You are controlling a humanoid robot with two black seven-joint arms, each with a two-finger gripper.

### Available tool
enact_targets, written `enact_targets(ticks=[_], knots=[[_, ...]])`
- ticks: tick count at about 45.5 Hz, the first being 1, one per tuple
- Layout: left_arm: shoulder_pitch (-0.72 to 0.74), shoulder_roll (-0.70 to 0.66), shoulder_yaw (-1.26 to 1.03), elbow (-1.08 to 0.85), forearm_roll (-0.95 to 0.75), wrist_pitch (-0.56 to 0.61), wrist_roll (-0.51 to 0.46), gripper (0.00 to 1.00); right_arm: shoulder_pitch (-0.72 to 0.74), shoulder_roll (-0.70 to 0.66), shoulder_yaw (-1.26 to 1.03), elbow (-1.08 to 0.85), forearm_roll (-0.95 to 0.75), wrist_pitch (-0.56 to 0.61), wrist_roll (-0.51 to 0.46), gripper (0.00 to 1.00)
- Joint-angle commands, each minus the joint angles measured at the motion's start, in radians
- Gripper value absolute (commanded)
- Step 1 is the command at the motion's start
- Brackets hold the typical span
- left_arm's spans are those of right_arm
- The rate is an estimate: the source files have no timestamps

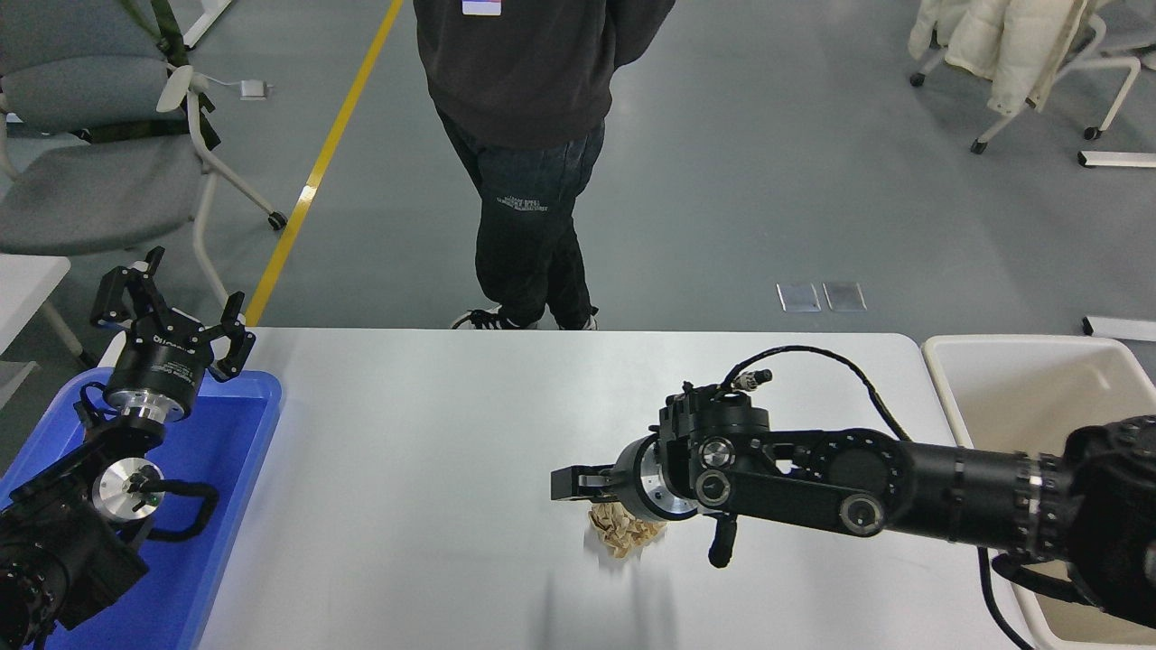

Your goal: Clean the table surface

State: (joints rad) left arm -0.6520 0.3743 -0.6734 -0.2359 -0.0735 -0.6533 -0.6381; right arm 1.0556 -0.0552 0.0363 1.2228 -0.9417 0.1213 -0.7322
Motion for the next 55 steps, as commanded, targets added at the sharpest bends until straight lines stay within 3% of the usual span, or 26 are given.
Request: enact_targets(ticks=[1,9,37,55], knots=[[0.0,0.0,0.0,0.0,0.0,0.0,0.0,1.0,-0.034,0.055,-0.019,-0.131,-0.038,0.001,0.008,1.0],[0.002,0.0,0.0,0.0,0.0,0.0,0.0,1.0,-0.072,0.055,-0.018,-0.213,-0.152,0.0,0.037,1.0],[0.0,0.0,0.0,0.001,0.0,0.0,0.0,1.0,-0.143,0.055,0.025,-0.273,-0.149,-0.003,0.053,1.0],[0.0,0.0,0.0,0.0,0.0,0.0,0.0,1.0,-0.063,0.055,0.106,-0.23,0.004,0.073,0.05,1.0]])
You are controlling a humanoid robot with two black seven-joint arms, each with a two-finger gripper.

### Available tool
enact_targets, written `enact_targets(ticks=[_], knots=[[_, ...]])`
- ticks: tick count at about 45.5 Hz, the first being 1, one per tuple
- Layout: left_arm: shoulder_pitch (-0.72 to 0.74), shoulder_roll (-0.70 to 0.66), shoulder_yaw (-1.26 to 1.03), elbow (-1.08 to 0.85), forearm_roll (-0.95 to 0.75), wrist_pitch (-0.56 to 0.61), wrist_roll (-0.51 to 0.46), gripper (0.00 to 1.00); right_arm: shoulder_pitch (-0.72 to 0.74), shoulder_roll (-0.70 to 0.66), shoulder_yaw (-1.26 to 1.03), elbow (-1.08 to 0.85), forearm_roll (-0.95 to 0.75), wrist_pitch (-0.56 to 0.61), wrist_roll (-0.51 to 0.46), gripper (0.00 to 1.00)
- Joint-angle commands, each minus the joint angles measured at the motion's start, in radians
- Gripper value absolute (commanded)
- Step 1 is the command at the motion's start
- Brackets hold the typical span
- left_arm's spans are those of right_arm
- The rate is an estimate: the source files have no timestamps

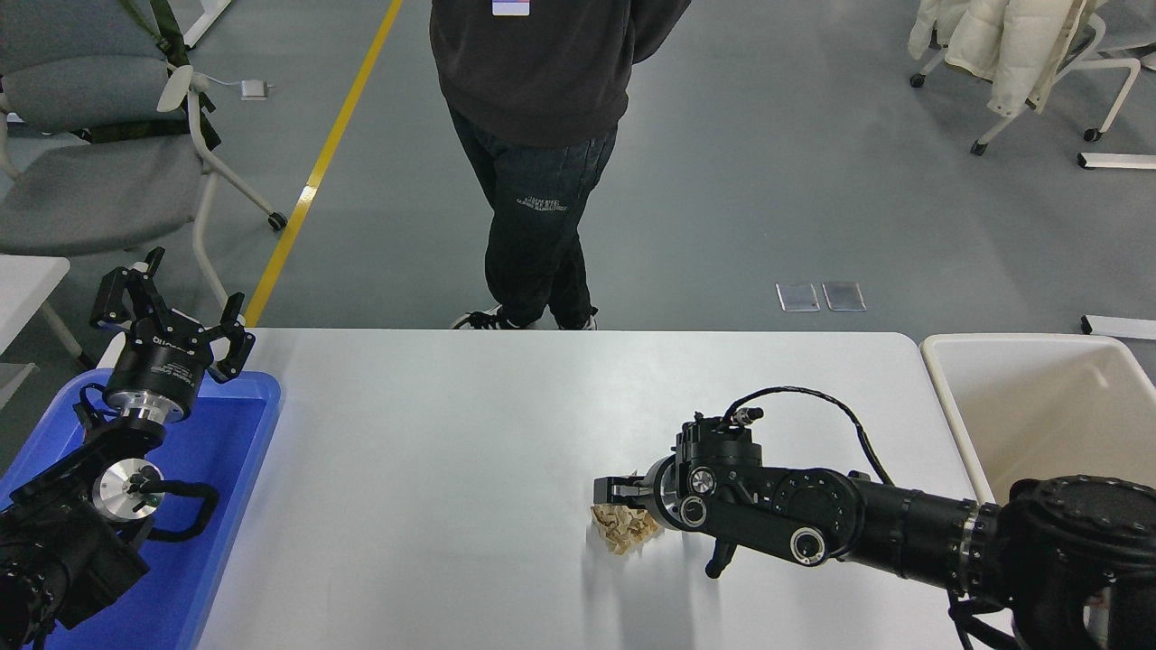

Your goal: Clean the table surface

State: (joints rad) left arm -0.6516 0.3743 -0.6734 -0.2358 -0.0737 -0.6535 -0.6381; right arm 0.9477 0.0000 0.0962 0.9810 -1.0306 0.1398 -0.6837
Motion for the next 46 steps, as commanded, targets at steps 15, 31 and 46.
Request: enact_targets(ticks=[15,31,46], knots=[[0.0,0.0,0.0,0.0,0.0,0.0,0.0,1.0,0.008,0.0,0.03,-0.021,0.02,0.026,0.007,1.0],[0.0,0.0,0.0,0.001,0.0,0.0,0.0,1.0,-0.007,0.0,0.054,-0.004,0.021,0.026,0.018,1.0],[0.0,0.0,0.002,0.0,0.0,0.0,0.0,1.0,-0.032,0.0,0.024,-0.005,0.03,0.021,0.19,1.0]])
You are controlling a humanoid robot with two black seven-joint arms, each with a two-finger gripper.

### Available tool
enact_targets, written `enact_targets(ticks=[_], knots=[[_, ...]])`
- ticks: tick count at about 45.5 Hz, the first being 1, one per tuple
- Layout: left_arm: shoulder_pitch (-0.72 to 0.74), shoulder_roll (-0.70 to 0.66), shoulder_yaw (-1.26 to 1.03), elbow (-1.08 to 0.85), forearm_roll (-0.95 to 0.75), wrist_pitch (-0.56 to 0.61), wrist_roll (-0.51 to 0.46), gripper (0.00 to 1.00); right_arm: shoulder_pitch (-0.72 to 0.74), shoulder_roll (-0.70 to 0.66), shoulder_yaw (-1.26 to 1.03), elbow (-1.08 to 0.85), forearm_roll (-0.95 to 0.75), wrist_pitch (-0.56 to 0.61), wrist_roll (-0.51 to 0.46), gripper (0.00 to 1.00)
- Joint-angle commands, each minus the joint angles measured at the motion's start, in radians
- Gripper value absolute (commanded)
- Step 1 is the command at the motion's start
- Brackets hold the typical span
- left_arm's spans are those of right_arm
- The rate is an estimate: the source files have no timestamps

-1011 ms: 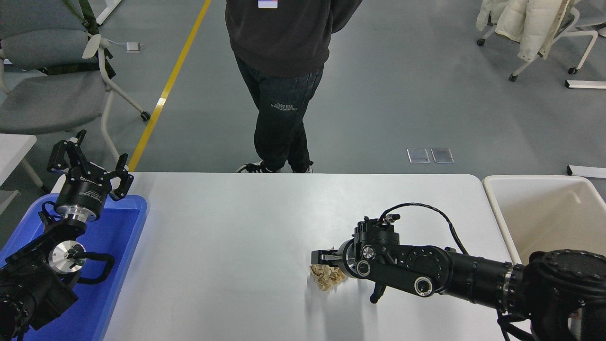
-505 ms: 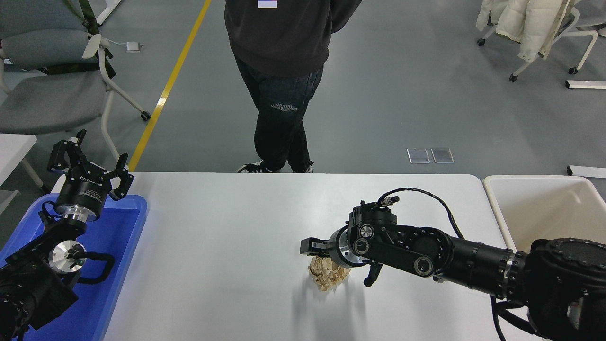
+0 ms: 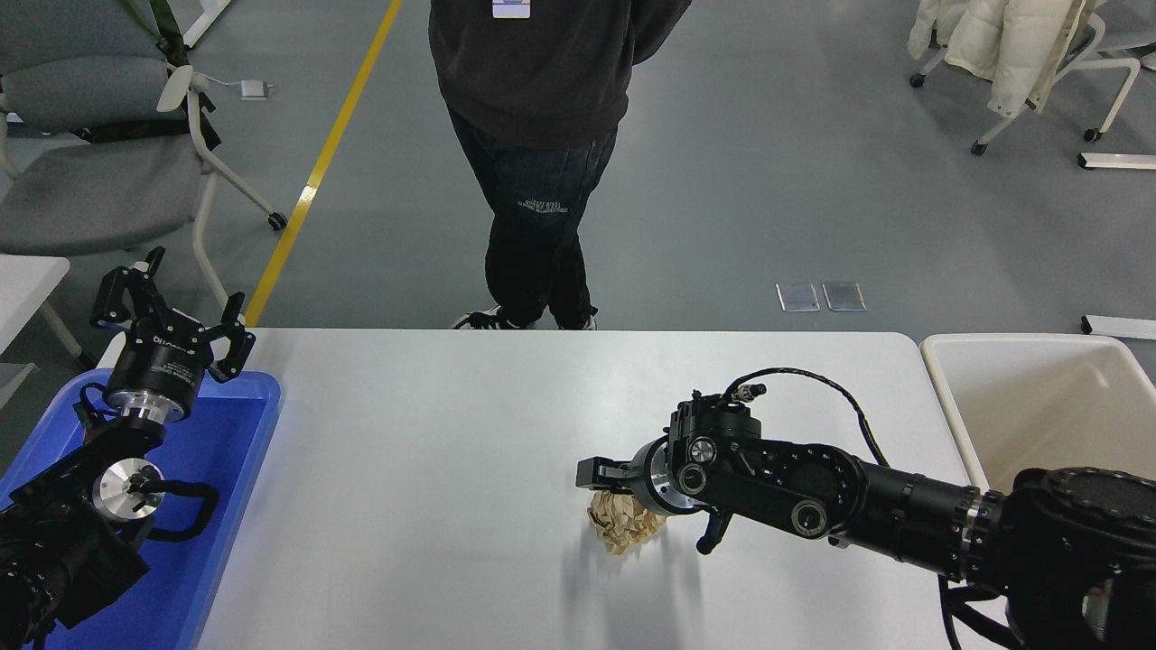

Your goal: Clean the table surface

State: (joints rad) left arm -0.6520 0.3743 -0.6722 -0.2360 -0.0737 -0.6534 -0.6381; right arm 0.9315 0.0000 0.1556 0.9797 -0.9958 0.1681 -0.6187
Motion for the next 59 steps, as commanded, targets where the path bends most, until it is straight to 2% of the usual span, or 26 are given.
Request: enact_targets(ticks=[1,8,15,39,43,48,51,54,55,56,59], knots=[[0.0,0.0,0.0,0.0,0.0,0.0,0.0,1.0,-0.014,0.0,-0.05,-0.006,-0.006,-0.009,0.134,1.0],[0.0,0.0,0.0,0.0,0.0,0.0,0.0,1.0,-0.014,0.0,-0.129,-0.021,-0.046,-0.101,0.148,1.0],[0.0,0.0,0.0,0.0,0.0,0.0,0.0,1.0,-0.016,0.0,-0.151,-0.059,-0.086,-0.14,0.158,1.0],[0.0,0.0,0.0,0.0,0.0,0.0,0.0,1.0,-0.02,0.0,-0.246,-0.055,-0.09,-0.15,0.246,0.97],[0.0,0.0,0.0,0.0,0.0,0.0,0.0,1.0,-0.02,0.0,-0.246,-0.058,-0.09,-0.151,0.255,0.77],[0.0,0.0,0.0,0.0,0.0,0.0,0.0,1.0,-0.02,0.0,-0.264,-0.058,-0.092,-0.16,0.255,0.39],[0.0,0.0,0.0,0.0,0.0,0.0,0.0,1.0,-0.02,0.0,-0.268,-0.058,-0.092,-0.19,0.255,0.27],[0.0,0.0,0.0,0.0,0.0,0.0,0.0,1.0,-0.02,0.0,-0.271,-0.058,-0.092,-0.226,0.255,0.22],[0.0,0.0,0.0,0.0,0.0,0.0,0.0,1.0,-0.019,0.0,-0.271,-0.049,-0.081,-0.229,0.255,0.08],[0.0,0.0,0.0,0.0,0.0,0.0,0.0,1.0,-0.019,0.0,-0.269,-0.049,-0.073,-0.228,0.255,0.0],[0.0,0.0,0.0,0.0,0.0,0.0,0.0,1.0,-0.017,0.0,-0.269,-0.05,-0.073,-0.22,0.257,0.0]])
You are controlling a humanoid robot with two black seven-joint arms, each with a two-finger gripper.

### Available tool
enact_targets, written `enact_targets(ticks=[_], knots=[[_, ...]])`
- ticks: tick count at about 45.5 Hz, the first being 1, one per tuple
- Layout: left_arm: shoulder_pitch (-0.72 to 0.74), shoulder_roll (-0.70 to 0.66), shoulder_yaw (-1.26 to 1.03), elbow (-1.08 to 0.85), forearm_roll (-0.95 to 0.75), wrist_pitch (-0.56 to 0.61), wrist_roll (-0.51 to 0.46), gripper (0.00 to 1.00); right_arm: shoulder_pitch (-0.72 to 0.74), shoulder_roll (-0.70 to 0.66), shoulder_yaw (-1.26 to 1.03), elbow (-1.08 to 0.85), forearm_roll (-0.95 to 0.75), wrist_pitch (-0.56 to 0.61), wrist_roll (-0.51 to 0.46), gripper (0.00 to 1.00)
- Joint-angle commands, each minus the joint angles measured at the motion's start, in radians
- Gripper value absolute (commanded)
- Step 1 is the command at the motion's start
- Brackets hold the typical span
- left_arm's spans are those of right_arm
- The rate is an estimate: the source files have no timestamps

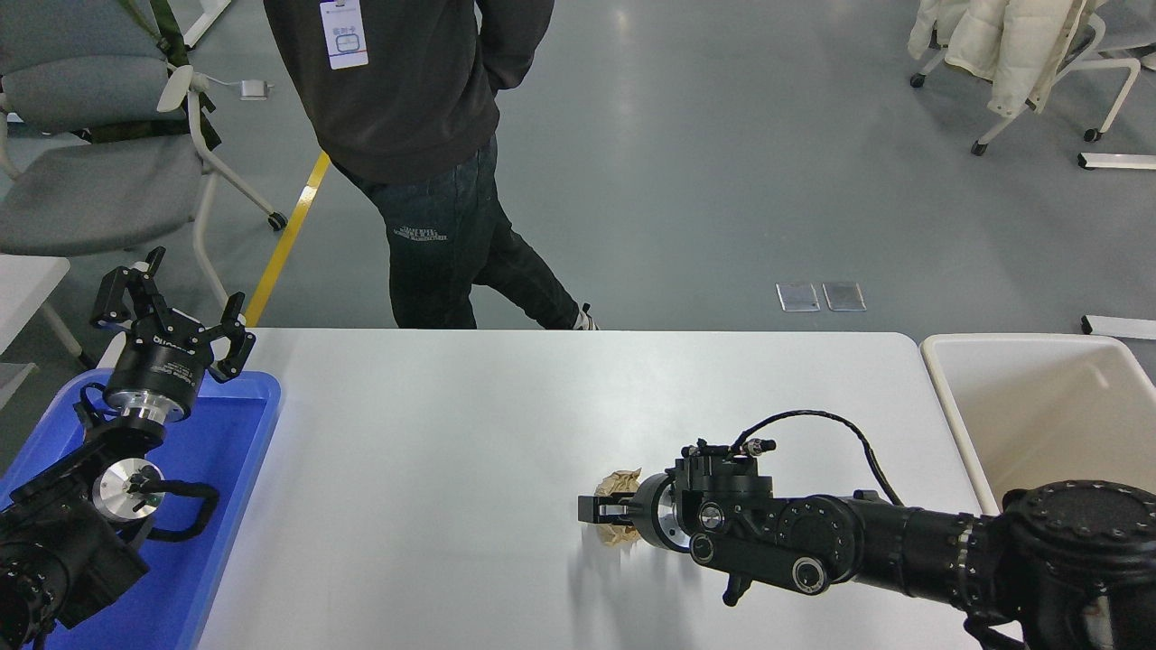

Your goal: Clean the table surface

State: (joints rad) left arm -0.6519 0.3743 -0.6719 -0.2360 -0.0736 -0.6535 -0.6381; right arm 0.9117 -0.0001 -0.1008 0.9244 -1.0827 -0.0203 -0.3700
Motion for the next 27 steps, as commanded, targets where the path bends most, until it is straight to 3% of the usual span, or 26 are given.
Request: enact_targets(ticks=[1,10,23,27], knots=[[0.0,0.0,0.0,0.001,0.0,0.0,0.0,1.0,0.003,0.0,-0.008,0.005,0.015,-0.032,0.011,0.0],[0.0,0.0,0.0,0.0,0.0,0.0,0.0,1.0,0.018,0.0,0.004,0.034,0.02,-0.027,0.051,0.0],[0.0,0.0,0.0,0.0,0.0,0.0,0.0,1.0,0.128,0.0,0.067,0.181,0.17,-0.003,0.083,0.0],[0.0,0.0,0.0,0.001,0.0,0.0,0.0,1.0,0.162,-0.067,0.09,0.273,0.208,0.0,0.083,0.0]])
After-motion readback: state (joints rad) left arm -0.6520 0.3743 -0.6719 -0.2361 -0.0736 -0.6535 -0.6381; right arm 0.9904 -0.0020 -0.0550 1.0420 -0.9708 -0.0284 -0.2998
